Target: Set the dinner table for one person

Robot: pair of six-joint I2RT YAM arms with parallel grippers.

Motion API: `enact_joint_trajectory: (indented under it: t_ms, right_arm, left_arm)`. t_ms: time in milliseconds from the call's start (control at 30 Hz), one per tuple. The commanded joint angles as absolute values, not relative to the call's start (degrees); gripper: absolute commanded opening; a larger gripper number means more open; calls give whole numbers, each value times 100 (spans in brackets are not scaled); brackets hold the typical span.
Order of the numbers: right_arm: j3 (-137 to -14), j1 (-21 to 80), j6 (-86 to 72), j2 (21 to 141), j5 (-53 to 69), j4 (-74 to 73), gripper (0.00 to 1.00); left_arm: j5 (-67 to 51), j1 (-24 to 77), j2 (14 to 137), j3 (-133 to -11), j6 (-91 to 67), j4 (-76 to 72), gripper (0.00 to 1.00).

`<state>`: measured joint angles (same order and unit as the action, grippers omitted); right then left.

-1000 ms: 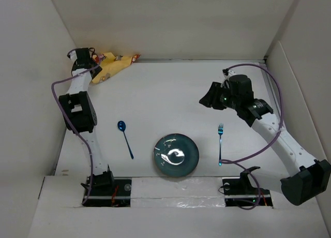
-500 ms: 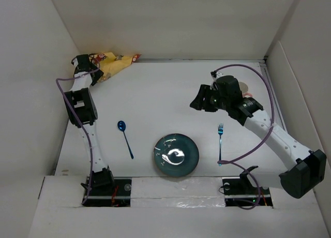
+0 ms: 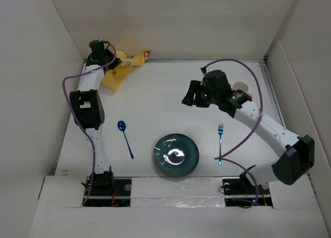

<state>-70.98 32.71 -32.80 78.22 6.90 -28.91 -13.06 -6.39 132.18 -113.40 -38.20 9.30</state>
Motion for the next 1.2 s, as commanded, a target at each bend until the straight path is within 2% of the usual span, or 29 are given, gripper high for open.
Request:
enact_joint_trajectory:
  t_ms: [0,100,233,367,467,567,633,667,700,733,800,833,867,933,967,1000,1067,1167]
  right_arm:
    - [-7689,3305,-2998,8146,712,-2707,60]
    - [-8094,3200,-2822,8419,782,-2804,67]
    - [-8507,3086,-2628,8657,931,-3049,68]
    - [-8438,3033,-2584,8579,923,-2954,70]
    - [-8314,2971,-2672,8491,949,-2752,74]
    - [-8192,2971,-2698,8481,1037,-2672,76]
    - [-8017,2971,-2698,8429,1011,-2620,80]
    - [-8016,2918,-2698,8429,985,-2576,80]
    - [-7955,2918,-2698,8464,967,-2566,82]
    - [-7954,2918,-2690,8499,976,-2593,82]
    - [-7963,2865,-2672,8560,967,-2628,83]
    - [-7911,2865,-2672,8621,923,-2584,83]
    - [-7893,2865,-2672,8657,905,-2514,82]
    - [-7875,2865,-2689,8797,818,-2461,71]
    - [-7823,2865,-2698,8841,791,-2322,61]
    - [-7796,2865,-2724,8894,808,-2216,24]
    - [-7822,2865,-2812,9113,730,-2075,1]
    - [-7971,2804,-2935,9455,519,-1969,0]
  left_arm:
    - [-1951,-124,11595,-11461,-3964,413,0]
    - [-2030,184,11252,-11452,-3964,545,0]
    - [-2153,176,10715,-11233,-4367,115,0]
    - [-2837,131,10644,-11811,-4807,70,0]
    - [-3032,721,10582,-11909,-4676,167,0]
    - [-3225,1055,10547,-11217,-4842,-184,0]
    - [-3557,1125,10966,-10584,-5070,-431,0]
    - [-3586,1125,10969,-10582,-5010,-431,5]
    - [-3569,1125,11421,-10782,-4888,144,17]
    - [-3586,1195,11600,-10897,-4704,332,36]
    - [-3533,1353,11890,-10995,-4291,798,43]
    - [-3533,1414,11839,-10873,-4254,695,52]
    - [-3472,1467,11734,-10715,-4245,573,56]
    - [-3341,1521,11392,-10495,-4193,361,63]
    - [-3122,1521,11304,-10468,-4149,326,63]
    - [-2981,1521,11111,-10520,-4070,404,63]
    - [-2247,1521,10952,-10590,-3640,623,63]
    - [-1130,1521,10645,-10416,-3156,1203,58]
